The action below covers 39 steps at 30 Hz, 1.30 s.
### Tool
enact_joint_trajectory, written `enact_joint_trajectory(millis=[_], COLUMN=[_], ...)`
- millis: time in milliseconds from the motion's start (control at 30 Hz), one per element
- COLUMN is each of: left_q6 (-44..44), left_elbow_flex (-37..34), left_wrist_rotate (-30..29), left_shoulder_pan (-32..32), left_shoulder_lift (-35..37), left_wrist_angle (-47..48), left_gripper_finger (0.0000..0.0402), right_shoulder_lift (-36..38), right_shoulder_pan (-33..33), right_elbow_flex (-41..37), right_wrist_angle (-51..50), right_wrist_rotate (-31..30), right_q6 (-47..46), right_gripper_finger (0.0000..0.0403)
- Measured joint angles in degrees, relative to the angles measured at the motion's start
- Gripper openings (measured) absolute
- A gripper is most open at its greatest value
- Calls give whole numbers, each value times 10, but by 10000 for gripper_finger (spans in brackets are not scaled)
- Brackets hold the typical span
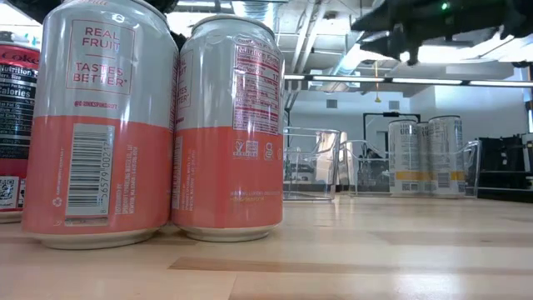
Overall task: Sort soda cans
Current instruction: Put the black and white soda can in the right transparent bin
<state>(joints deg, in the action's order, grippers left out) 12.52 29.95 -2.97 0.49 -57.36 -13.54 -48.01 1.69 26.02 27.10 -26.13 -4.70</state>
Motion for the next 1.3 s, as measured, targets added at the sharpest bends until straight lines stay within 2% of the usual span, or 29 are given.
enact_joint_trajectory(millis=[100, 267, 333, 567, 700, 833, 1033, 1300], left_q6=[-5, -38, -60, -67, -99, -108, -96, -88], left_elbow_flex=[1, 39, 46, 46, 46, 46, 46, 46], left_wrist_rotate=[-1, -3, -2, 76, 78, 72, 71, 54], left_shoulder_pan=[1, 0, 0, -15, -39, -53, -56, -56], left_shoulder_lift=[4, 28, 32, -5, -45, -84, -122, -132], left_wrist_angle=[25, 205, 232, 232, 227, 170, 105, 75], left_gripper_finger=[247, 247, 247, 241, 213, 181, 153, 149], right_shoulder_lift=[-17, -49, -59, -117, -179, -252, -348, -464], right_shoulder_pan=[-23, -52, -64, -95, -117, -134, -141, -141], right_elbow_flex=[0, 0, 0, 0, 0, 20, 84, 179], right_wrist_angle=[10, 24, 23, 69, 136, 198, 201, 194], right_wrist_rotate=[38, 38, 38, 39, 40, 40, 79, 130], right_q6=[-23, -70, -83, -83, -47, 5, 32, 25], right_gripper_finger=[326, 326, 326, 326, 326, 326, 326, 337])
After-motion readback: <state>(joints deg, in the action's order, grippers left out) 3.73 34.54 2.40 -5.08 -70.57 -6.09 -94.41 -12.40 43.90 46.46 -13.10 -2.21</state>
